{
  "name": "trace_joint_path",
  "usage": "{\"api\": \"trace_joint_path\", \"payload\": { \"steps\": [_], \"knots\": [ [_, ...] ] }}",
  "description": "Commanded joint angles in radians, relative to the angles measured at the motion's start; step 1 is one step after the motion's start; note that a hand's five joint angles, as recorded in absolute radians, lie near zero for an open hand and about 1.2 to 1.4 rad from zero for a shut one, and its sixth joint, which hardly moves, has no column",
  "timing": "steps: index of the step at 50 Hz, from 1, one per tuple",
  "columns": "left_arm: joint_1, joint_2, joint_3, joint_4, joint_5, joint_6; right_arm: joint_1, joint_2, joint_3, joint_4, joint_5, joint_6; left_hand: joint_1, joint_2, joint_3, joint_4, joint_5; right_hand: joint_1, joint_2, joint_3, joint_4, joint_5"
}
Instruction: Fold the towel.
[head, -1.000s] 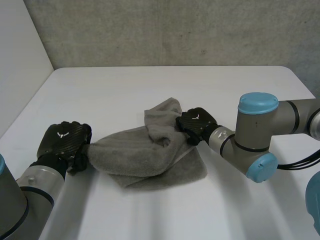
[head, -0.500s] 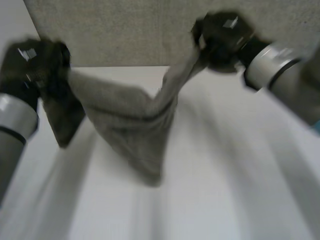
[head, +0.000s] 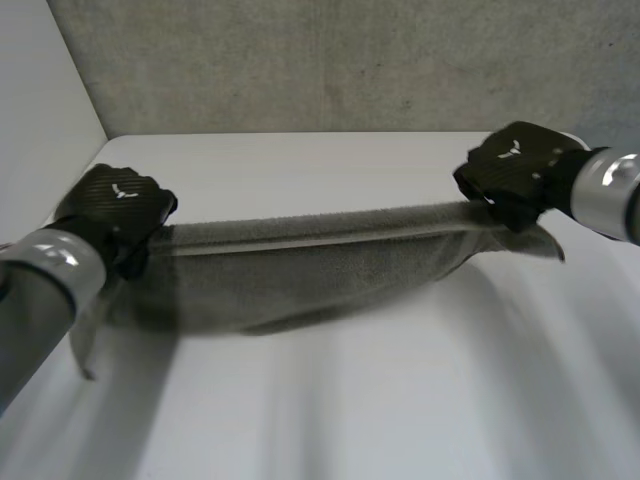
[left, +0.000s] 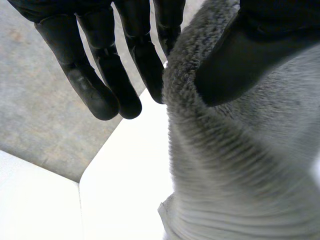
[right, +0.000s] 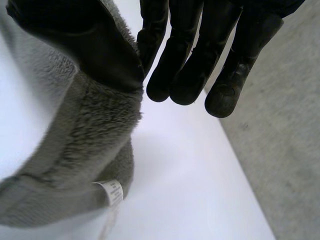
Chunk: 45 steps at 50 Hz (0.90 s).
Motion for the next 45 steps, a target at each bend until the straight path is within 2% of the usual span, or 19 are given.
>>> {"api": "trace_joint_path", "payload": {
  "steps": [1,2,3,5,6,7,8,10,13,19,21,28,32,35,41,45],
  "knots": [
    [0.000,-0.228,0.285,0.099,-0.007,0.016,0.097,0.116,-0.161,-0.352,0.058,0.165,-0.032,-0.110,-0.151,-0.121,-0.230,0.067,0.058,0.062,0.060,0.045],
    [0.000,-0.264,0.380,0.140,-0.015,0.013,0.100,0.120,-0.182,-0.485,0.095,0.208,-0.032,-0.110,-0.151,-0.121,-0.230,0.067,0.058,0.062,0.060,0.045],
    [0.000,-0.264,0.381,0.141,-0.015,0.013,0.100,0.120,-0.183,-0.486,0.095,0.208,-0.032,-0.110,-0.151,-0.121,-0.230,0.067,0.058,0.062,0.060,0.045],
    [0.000,-0.295,0.544,0.289,-0.071,-0.011,0.100,0.114,-0.183,-0.789,0.161,0.276,-0.032,-0.110,-0.151,-0.121,-0.230,0.067,0.058,0.062,0.060,0.045],
    [0.000,-0.295,0.545,0.290,-0.072,-0.011,0.100,0.114,-0.183,-0.790,0.161,0.276,-0.032,-0.110,-0.151,-0.121,-0.230,0.067,0.058,0.062,0.060,0.045],
    [0.000,-0.299,0.600,0.381,-0.111,-0.040,0.100,0.111,-0.163,-0.936,0.196,0.297,-0.032,-0.110,-0.151,-0.121,-0.230,0.067,0.058,0.062,0.060,0.045],
    [0.000,-0.299,0.600,0.382,-0.112,-0.040,0.100,0.099,-0.140,-1.047,0.210,0.310,-0.032,-0.110,-0.151,-0.121,-0.230,0.067,0.058,0.062,0.060,0.045],
    [0.015,-0.292,0.641,0.527,-0.165,-0.094,0.106,0.079,-0.115,-1.087,0.210,0.310,-0.032,-0.110,-0.151,-0.121,-0.230,0.067,0.058,0.062,0.060,0.045],
    [0.020,-0.284,0.617,0.573,-0.159,-0.125,0.111,0.033,-0.091,-1.056,0.187,0.314,-0.032,-0.110,-0.151,-0.121,-0.230,0.067,0.058,0.062,0.060,0.045],
    [0.018,-0.240,0.473,0.553,-0.119,-0.131,0.102,0.030,-0.045,-0.939,0.112,0.325,-0.032,-0.110,-0.151,-0.121,-0.230,0.067,0.058,0.062,0.060,0.045],
    [0.021,-0.200,0.322,0.553,-0.075,-0.129,0.097,0.030,0.015,-0.882,0.072,0.330,-0.032,-0.110,-0.151,-0.121,-0.230,0.067,0.058,0.062,0.060,0.045],
    [0.030,-0.132,-0.096,0.595,0.046,-0.122,0.096,0.027,0.174,-0.743,0.026,0.316,-0.032,-0.110,-0.151,-0.121,-0.230,0.067,0.058,0.062,0.060,0.045],
    [0.049,-0.129,-0.216,0.624,0.060,-0.120,0.089,0.024,0.264,-0.683,0.008,0.299,-0.032,-0.110,-0.151,-0.121,-0.230,0.067,0.058,0.062,0.060,0.045],
    [0.070,-0.131,-0.346,0.673,0.066,-0.119,0.070,0.024,0.403,-0.643,-0.029,0.210,-0.032,-0.110,-0.151,-0.121,-0.230,0.067,0.058,0.062,0.060,0.045],
    [0.075,-0.138,-0.418,0.693,0.066,-0.119,0.031,0.025,0.532,-0.632,-0.021,0.098,-0.032,-0.110,-0.151,-0.121,-0.230,0.067,0.058,0.062,0.060,0.045],
    [0.075,-0.150,-0.440,0.695,0.066,-0.119,0.013,0.028,0.561,-0.629,-0.021,0.096,-0.032,-0.110,-0.151,-0.121,-0.230,0.067,0.058,0.062,0.060,0.045]
  ]
}}
